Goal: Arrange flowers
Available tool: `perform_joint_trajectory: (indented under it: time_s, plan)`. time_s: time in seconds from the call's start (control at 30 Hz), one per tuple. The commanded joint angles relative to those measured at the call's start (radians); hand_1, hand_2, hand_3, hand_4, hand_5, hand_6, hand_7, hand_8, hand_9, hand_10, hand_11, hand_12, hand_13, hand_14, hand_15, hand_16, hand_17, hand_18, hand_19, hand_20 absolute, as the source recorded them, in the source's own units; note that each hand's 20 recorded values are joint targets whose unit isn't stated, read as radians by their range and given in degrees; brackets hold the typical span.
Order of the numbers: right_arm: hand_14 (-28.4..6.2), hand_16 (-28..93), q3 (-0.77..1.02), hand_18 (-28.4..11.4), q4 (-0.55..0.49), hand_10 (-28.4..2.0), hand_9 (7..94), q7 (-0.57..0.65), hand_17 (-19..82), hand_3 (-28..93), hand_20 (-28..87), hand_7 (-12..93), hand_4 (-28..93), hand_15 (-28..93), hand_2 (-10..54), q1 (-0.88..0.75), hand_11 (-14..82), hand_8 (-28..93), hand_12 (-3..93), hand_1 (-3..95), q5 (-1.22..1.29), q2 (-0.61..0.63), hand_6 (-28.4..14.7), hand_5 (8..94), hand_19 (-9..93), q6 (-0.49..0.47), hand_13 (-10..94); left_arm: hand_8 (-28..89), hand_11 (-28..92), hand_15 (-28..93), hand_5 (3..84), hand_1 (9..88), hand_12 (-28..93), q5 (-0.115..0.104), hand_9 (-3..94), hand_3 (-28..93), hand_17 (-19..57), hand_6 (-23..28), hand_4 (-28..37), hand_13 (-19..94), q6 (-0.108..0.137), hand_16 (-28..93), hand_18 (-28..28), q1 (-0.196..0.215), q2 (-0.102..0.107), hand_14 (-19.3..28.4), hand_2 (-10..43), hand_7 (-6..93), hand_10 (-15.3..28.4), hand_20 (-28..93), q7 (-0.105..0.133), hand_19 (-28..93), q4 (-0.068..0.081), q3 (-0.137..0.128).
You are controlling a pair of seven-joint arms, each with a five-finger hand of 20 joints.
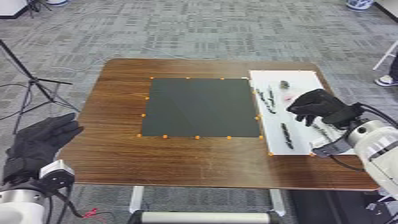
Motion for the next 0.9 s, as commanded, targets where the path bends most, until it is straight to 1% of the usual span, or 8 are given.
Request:
perform_joint_trajectory:
  time_s: [0.03,0.1,0.33,0.37,0.4,0.43,0.53,0.9]
  plan:
    - [-14.1,19,-0.046,-20.8,-0.028,-14.3,64.2,0.063,18,82,17,30,-25,70,2.9,0.012,36.5,-18,19.3,32.1,-0.076,0.002,-1.3,57.4,77,0.072,57,-11,38,56,54.1,25.9,11,0.005,45.8,85,-5.5,14.1,-23.1,33,0.001,-10,17.8,-0.001,-0.004,24.3,5.2,18.0,21.4,11,-0.006,46,-0.003,0.006]
    - [-14.2,19,-0.066,-20.9,-0.04,-14.5,63.5,0.098,18,82,17,30,-25,70,2.4,0.012,36.0,-18,19.1,31.9,-0.134,0.006,-1.4,56.3,77,0.092,57,-11,38,57,54.1,25.9,11,0.0,45.8,85,-5.5,14.1,-23.2,33,0.004,-10,17.8,0.002,0.002,24.2,5.2,18.0,21.4,11,0.002,46,-0.003,0.006]
    - [-14.6,19,-0.19,-21.6,-0.065,-16.0,59.5,0.213,18,80,17,31,-25,71,-1.3,0.063,32.3,-18,17.9,30.8,-0.256,0.011,-2.4,52.1,77,0.176,56,-11,38,56,54.1,25.9,11,0.021,45.8,85,-5.6,14.1,-23.1,33,-0.005,-10,17.8,-0.016,-0.011,24.3,5.2,18.1,21.4,11,-0.027,46,-0.002,0.008]
    - [-14.7,19,-0.224,-21.7,-0.063,-16.1,59.1,0.225,18,80,17,31,-25,71,-1.5,0.088,32.0,-18,17.9,30.7,-0.263,0.014,-2.5,51.6,77,0.191,56,-11,38,56,54.1,25.9,11,0.016,45.9,85,-5.6,14.1,-23.1,33,-0.005,-10,17.8,-0.012,-0.008,24.3,5.2,18.1,21.4,11,-0.019,46,-0.002,0.007]
    - [-14.7,19,-0.24,-21.8,-0.066,-16.2,58.6,0.248,18,80,17,31,-25,71,-1.7,0.09,31.8,-18,17.9,30.7,-0.272,0.012,-2.6,50.9,77,0.205,56,-11,38,56,54.1,26.0,11,0.034,45.8,85,-5.6,14.1,-23.2,33,-0.015,-10,17.8,-0.026,-0.019,24.3,5.2,18.1,21.4,11,-0.044,46,0.0,0.01]
    - [-14.7,19,-0.273,-21.9,-0.062,-16.2,58.4,0.259,18,80,17,31,-25,71,-1.9,0.11,31.7,-18,17.9,30.7,-0.277,0.015,-2.6,50.7,77,0.231,56,-11,38,56,54.1,26.0,11,0.032,45.8,85,-5.6,14.1,-23.2,33,-0.014,-10,17.8,-0.028,-0.016,24.3,5.2,18.1,21.4,11,-0.041,46,0.0,0.012]
    - [-14.6,18,-0.349,-22.0,-0.051,-16.4,58.2,0.327,18,81,16,31,-25,71,-2.4,0.16,31.6,-18,17.9,31.1,-0.297,0.003,-2.8,50.1,77,0.278,56,-11,38,56,54.1,26.0,11,0.052,45.8,85,-5.6,14.1,-23.1,33,-0.022,-10,17.8,-0.048,-0.03,24.3,5.2,18.2,21.4,11,-0.07,46,0.001,0.019]
    - [-14.7,18,-0.59,-22.3,-0.009,-16.8,57.2,0.569,19,81,14,33,-25,71,-3.7,0.32,32.6,-18,17.9,32.5,-0.567,-0.006,-3.2,50.0,79,0.324,55,-11,38,56,54.1,25.9,11,0.071,45.7,85,-5.6,14.1,-23.1,33,-0.032,-10,17.8,-0.075,-0.043,24.2,5.1,18.2,21.4,11,-0.093,46,0.006,0.027]
